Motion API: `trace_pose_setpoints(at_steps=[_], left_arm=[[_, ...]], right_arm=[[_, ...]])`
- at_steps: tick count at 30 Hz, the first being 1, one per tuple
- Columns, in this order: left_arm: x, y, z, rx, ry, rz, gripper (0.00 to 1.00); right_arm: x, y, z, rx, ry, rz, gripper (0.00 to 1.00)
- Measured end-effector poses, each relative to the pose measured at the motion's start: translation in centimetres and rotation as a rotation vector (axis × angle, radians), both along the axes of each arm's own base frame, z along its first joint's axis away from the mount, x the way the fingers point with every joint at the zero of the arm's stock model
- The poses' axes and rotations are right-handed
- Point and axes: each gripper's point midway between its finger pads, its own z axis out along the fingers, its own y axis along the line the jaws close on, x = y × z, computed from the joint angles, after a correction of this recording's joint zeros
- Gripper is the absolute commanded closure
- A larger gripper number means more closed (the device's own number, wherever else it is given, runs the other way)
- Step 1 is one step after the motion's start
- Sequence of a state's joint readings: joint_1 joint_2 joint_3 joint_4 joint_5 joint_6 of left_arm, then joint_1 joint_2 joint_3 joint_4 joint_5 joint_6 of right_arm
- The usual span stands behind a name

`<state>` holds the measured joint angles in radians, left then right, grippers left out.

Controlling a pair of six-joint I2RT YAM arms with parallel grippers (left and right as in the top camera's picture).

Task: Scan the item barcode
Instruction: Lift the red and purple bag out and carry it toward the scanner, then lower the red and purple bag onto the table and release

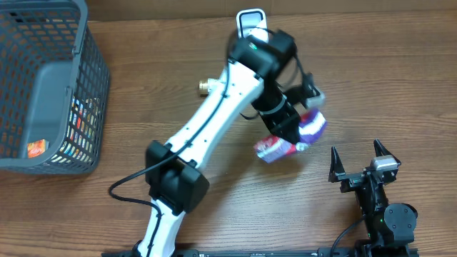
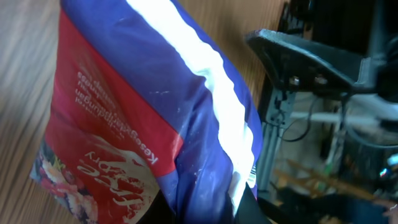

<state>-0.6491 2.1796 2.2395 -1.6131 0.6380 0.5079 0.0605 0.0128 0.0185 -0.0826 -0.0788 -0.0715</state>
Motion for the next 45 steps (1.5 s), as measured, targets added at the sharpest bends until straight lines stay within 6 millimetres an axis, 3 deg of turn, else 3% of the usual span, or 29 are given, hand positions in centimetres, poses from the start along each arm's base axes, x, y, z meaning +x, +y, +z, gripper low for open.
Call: trace_pose_setpoints(at_steps=[2, 6, 12, 17, 23, 28, 38, 39, 41, 45], left_arm=[[-1.1, -0.9, -2.0, -0.029, 0.019, -0.067, 0.96], [-1.3, -1.4, -4.1, -0.124, 0.069, -0.095, 0.96], [-0.2, 0.8, -6.2, -0.177, 0.164, -0.018, 0.96], [2.4, 1.7, -5.3, -0.296, 0.174, 0.059, 0.96], [4.9, 0.6, -3.4, -0.515, 0.117, 0.066, 0.96], [3.8, 0.2, -4.0, -0.602, 0.197, 0.076, 0.96], [0.4, 1.1, -8.1, -0.736, 0.387, 0.128, 0.96], [0.2, 1.1, -8.2, -0.739, 0.401, 0.134, 0.71], [0.1, 1.2, -8.2, -0.750, 0.413, 0.137, 0.04], [0.1, 1.1, -7.9, -0.765, 0.423, 0.140, 0.00]], right_arm=[[0.0, 0.0, 0.0, 0.000, 0.000, 0.000, 0.00], [0.0, 0.0, 0.0, 0.000, 0.000, 0.000, 0.00], [0.0, 0.0, 0.0, 0.000, 0.000, 0.000, 0.00], [0.0, 0.0, 0.0, 0.000, 0.000, 0.000, 0.00], [0.0, 0.0, 0.0, -0.001, -0.001, 0.000, 0.00], [0.0, 0.0, 0.0, -0.001, 0.000, 0.000, 0.00], [0.0, 0.0, 0.0, 0.000, 0.000, 0.000, 0.00], [0.0, 0.0, 0.0, 0.000, 0.000, 0.000, 0.00], [0.0, 0.0, 0.0, 0.000, 0.000, 0.000, 0.00], [0.0, 0.0, 0.0, -0.001, 0.000, 0.000, 0.00]])
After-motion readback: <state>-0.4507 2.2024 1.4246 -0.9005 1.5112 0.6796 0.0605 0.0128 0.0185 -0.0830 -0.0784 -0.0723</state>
